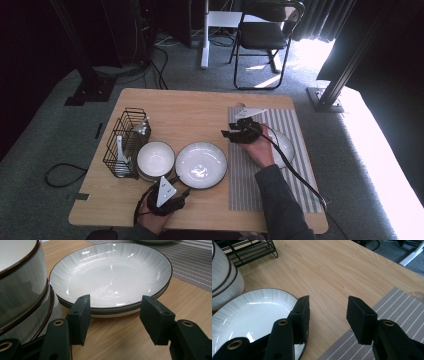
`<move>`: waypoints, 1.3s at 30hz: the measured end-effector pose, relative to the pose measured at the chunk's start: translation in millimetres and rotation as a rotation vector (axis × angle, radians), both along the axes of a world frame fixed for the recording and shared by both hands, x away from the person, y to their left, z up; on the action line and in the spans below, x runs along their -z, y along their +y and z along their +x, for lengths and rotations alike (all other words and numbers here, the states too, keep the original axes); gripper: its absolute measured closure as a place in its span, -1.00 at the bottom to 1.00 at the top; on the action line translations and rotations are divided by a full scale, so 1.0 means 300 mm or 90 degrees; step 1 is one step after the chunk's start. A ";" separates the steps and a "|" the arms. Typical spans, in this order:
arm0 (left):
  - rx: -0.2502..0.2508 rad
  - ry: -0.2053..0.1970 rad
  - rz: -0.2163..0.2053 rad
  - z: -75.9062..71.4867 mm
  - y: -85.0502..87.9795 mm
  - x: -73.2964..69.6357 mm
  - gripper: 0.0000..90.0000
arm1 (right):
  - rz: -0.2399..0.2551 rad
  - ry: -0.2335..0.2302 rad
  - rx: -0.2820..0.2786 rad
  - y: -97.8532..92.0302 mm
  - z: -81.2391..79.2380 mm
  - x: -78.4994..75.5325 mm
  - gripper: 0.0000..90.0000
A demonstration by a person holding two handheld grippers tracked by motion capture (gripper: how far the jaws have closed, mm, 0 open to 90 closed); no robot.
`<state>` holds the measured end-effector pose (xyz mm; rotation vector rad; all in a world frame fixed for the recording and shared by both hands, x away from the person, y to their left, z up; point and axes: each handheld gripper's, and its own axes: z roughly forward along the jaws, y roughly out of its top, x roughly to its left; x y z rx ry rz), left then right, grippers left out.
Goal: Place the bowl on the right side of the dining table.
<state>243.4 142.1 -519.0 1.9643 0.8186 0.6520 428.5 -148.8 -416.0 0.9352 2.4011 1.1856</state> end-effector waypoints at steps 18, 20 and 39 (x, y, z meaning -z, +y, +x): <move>-0.001 -0.001 0.001 0.000 -0.001 0.000 -0.04 | 0.001 -0.008 -0.031 0.080 0.003 -0.028 0.15; -0.001 -0.002 0.002 -0.001 -0.002 0.001 -0.04 | -0.002 -0.010 -0.035 0.093 0.003 -0.033 0.15; -0.003 -0.004 -0.001 -0.001 0.000 0.000 -0.04 | -0.006 -0.010 -0.085 0.240 0.033 -0.044 0.10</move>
